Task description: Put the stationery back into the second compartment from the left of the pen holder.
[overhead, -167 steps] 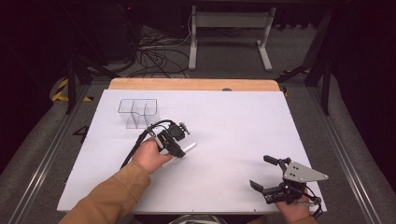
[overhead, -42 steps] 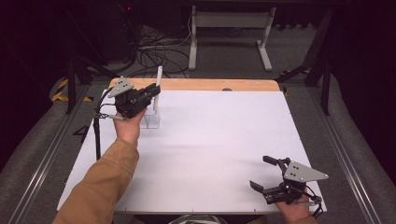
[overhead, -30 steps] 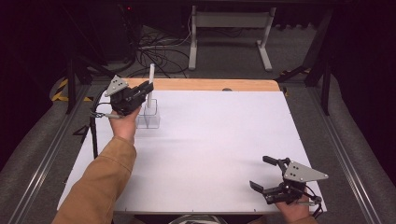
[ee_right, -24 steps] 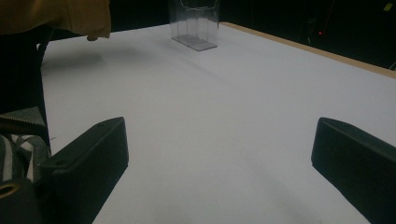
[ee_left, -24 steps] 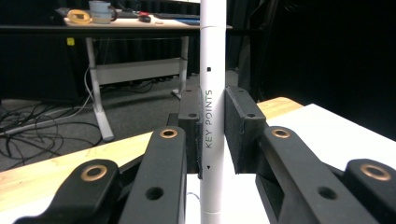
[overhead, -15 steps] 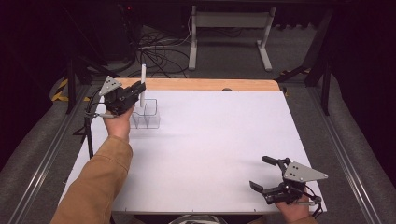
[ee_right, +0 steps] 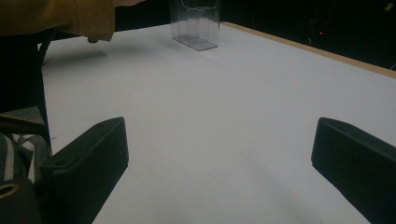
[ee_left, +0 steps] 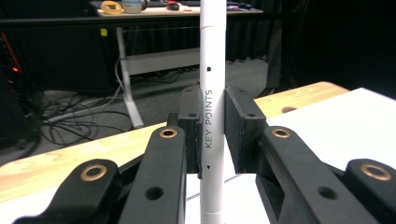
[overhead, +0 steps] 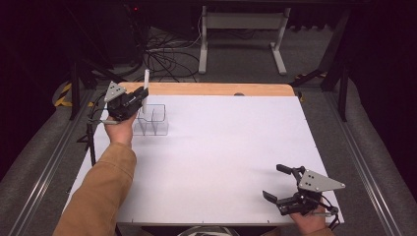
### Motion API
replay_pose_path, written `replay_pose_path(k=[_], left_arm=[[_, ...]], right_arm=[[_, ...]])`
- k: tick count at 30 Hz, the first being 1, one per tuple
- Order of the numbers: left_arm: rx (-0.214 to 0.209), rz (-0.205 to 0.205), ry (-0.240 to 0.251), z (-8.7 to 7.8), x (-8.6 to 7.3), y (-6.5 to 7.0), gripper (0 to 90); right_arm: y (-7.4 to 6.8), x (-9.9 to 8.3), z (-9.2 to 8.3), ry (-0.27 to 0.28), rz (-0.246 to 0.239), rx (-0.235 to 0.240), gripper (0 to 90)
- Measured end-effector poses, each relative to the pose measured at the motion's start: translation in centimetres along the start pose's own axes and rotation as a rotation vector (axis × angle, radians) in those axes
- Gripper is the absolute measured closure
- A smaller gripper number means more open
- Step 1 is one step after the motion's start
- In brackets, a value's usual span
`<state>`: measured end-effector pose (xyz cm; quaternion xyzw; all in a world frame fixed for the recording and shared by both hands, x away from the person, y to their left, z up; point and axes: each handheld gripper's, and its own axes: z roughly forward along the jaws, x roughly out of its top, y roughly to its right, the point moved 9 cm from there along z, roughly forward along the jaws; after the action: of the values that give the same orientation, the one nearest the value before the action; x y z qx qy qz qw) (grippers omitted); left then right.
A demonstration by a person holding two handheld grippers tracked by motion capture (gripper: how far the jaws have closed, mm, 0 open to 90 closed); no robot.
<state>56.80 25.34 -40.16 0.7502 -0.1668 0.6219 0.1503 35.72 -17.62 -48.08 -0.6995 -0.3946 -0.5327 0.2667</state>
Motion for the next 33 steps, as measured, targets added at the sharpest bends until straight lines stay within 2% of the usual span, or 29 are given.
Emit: replay_pose_path(k=[12, 17, 33], left_arm=[[-0.009, -0.022, -0.023, 0.1, -0.8, -0.3, 77.6], [-0.015, -0.030, -0.045, 0.0, -1.6, -0.3, 77.6], [-0.035, -0.029, -0.093, -0.2, -3.2, -0.1, 77.4]], right_arm=[[0.0, 0.0, 0.0, -0.004, 0.003, 0.003, 4.3], [0.0, 0.0, 0.1, -0.004, 0.003, 0.004, 4.3], [0.0, 0.0, 0.2, -0.003, -0.002, 0.008, 4.3]])
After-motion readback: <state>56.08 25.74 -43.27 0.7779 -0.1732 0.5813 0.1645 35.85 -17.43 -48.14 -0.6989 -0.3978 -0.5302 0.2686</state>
